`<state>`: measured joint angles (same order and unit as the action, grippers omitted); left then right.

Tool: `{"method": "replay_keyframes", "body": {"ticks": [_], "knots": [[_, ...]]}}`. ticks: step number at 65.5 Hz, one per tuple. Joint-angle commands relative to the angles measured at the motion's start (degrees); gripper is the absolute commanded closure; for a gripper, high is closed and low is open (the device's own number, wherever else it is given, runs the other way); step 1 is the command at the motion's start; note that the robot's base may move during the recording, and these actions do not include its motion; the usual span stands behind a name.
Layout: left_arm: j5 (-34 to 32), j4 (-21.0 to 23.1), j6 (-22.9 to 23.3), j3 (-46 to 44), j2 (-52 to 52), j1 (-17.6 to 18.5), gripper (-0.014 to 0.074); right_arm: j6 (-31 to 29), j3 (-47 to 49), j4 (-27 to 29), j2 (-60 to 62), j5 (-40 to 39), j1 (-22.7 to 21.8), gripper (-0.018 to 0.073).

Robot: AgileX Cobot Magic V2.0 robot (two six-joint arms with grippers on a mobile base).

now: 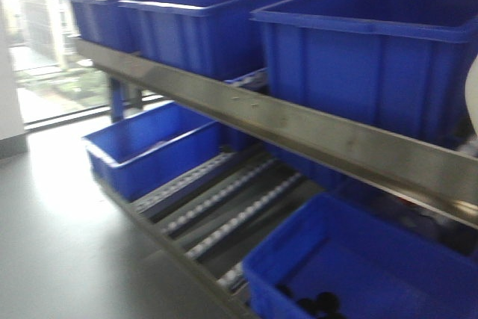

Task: Move white bin to right shelf second layer
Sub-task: 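Turn the base to face the roller-track shelf with blue crates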

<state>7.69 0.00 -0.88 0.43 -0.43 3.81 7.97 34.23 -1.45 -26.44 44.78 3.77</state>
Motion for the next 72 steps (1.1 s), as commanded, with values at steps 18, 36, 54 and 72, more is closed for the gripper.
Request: {"method": "replay_keyframes", "body": {"ticks": [18,36,54,72], "knots": [[-4.93,0.0,0.17,2.11,-0.92,0.09,0.0512,-0.38,1.65,-0.08,-0.19,-5.15,-0.36,0.0512],[-4.93,0.0,0.17,2.11,-0.92,0.09,0.0512,-0.38,1.65,-0.08,-0.19,-5.15,-0.36,0.0512],[-4.93,0.0,0.17,2.11,-0.92,0.09,0.0512,-0.38,1.65,-0.08,-0.19,-5.15,-0.36,0.0512],[-4.93,0.0,0.17,2.11,-0.92,0.09,0.0512,-0.38,1.65,-0.08,-0.19,-5.15,-0.36,0.0512]]}}
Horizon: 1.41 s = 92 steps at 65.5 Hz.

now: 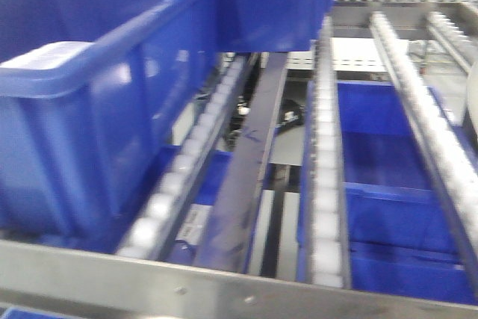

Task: Move white bin to right shelf second layer
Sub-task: 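Turn the base to face the roller-track shelf with blue crates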

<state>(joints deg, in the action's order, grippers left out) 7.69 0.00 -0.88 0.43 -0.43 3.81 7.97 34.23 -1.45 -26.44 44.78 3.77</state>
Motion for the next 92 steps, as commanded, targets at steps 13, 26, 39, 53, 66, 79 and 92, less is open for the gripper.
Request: {"method": "replay_keyframes", "body": {"ticks": [13,26,39,53,66,79,92], "knots": [[-4.93,0.0,0.17,2.11,-0.92,0.09,0.0512,-0.38,1.65,-0.08,-0.19,-5.15,-0.36,0.0512],[-4.93,0.0,0.17,2.11,-0.92,0.09,0.0512,-0.38,1.65,-0.08,-0.19,-5.15,-0.36,0.0512],[-4.93,0.0,0.17,2.11,-0.92,0.09,0.0512,-0.38,1.65,-0.08,-0.19,-5.15,-0.36,0.0512],[-4.93,0.0,0.17,2.11,-0.92,0.09,0.0512,-0.38,1.65,-0.08,-0.19,-5.15,-0.36,0.0512],[-4.93,0.0,0.17,2.11,-0.92,0.09,0.0512,-0.38,1.65,-0.08,-0.19,-5.15,-0.36,0.0512],[-4.93,0.0,0.17,2.11,-0.92,0.09,0.0512,-0.38,1.65,-0.08,-0.19,-5.15,-0.36,0.0512],[-4.93,0.0,0.17,2.11,-0.92,0.09,0.0512,-0.38,1.65,-0.03,-0.19,-5.14,-0.36,0.0512]]}}
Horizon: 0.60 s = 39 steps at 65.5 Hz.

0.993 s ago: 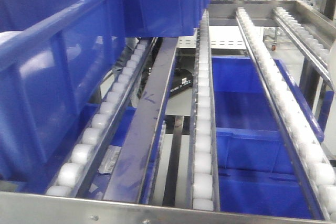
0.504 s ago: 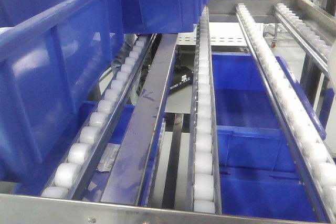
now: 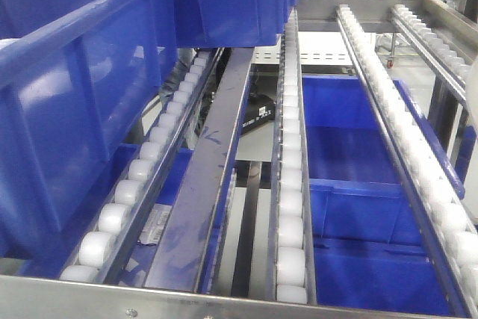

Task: Move white bin to right shelf second layer
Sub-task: 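Turn the base to face the roller-track shelf with blue crates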

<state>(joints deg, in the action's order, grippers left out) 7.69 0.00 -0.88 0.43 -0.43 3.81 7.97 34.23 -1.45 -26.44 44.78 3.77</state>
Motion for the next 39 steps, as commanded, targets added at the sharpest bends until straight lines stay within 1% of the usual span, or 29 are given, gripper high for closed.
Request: {"method": "replay_keyframes", "body": {"ticks": [1,23,25,28,31,39], "knots": [[-4.93,0.0,0.17,2.11,-0.92,0.09,0.0512,-0.38,1.65,-0.03,-0.19,-5.14,-0.36,0.0512],[-4.93,0.0,0.17,2.11,-0.92,0.09,0.0512,-0.33,1.39,-0.33,-1.0,-5.31,-0.36,0.0512],[-4.93,0.0,0.17,2.11,-0.92,0.09,0.0512,0.42,1.39,-0.33,-1.35,-4.99,-0.36,0.0512],[-4.93,0.0,0.17,2.11,-0.92,0.09,0.0512,2.5,1.39,-0.33,-2.34,-4.37,-0.36,0.0512],[-4.93,0.0,0.17,2.11,-0.92,0.09,0.0512,6.05,1.44,-0.86,-3.9,-3.65,-0.36,0.051],[-4.93,0.0,0.17,2.11,-0.92,0.09,0.0512,15.12,1.84,-5.81,-8.44,-1.97,-0.36,0.051]]}}
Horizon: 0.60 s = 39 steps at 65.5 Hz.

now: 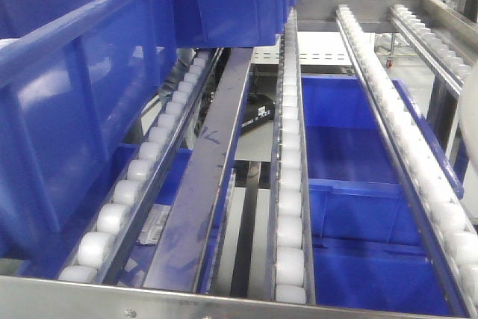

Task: Move white bin to right shelf second layer
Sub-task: 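Turn the base to face the roller-track shelf with blue crates, then lower the held white bin onto the roller track with the right gripper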

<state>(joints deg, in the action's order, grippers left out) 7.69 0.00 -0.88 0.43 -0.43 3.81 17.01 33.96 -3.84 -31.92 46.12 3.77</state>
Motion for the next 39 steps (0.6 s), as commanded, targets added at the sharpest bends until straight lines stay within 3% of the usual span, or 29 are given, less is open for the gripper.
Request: {"method": "replay_keyframes", "body": {"ticks": [1,10,25,33,39], "knots": [[-4.93,0.0,0.17,2.11,-0.92,0.09,0.0512,7.1,2.37,-4.2,-3.48,-3.16,-0.29,0.051],[-4.93,0.0,0.17,2.11,-0.92,0.09,0.0512,12.69,5.29,-9.7,-8.39,-4.06,2.92,0.051],[-4.93,0.0,0.17,2.11,-0.92,0.09,0.0512,15.16,9.19,-10.92,-17.88,-6.3,14.73,0.051],[-4.93,0.0,0.17,2.11,-0.92,0.09,0.0512,20.43,9.66,-11.63,-23.52,-11.1,18.01,0.051],[-4.93,0.0,0.17,2.11,-0.92,0.09,0.0512,20.71,9.71,-13.26,-26.85,-13.95,19.6,0.051]]}}
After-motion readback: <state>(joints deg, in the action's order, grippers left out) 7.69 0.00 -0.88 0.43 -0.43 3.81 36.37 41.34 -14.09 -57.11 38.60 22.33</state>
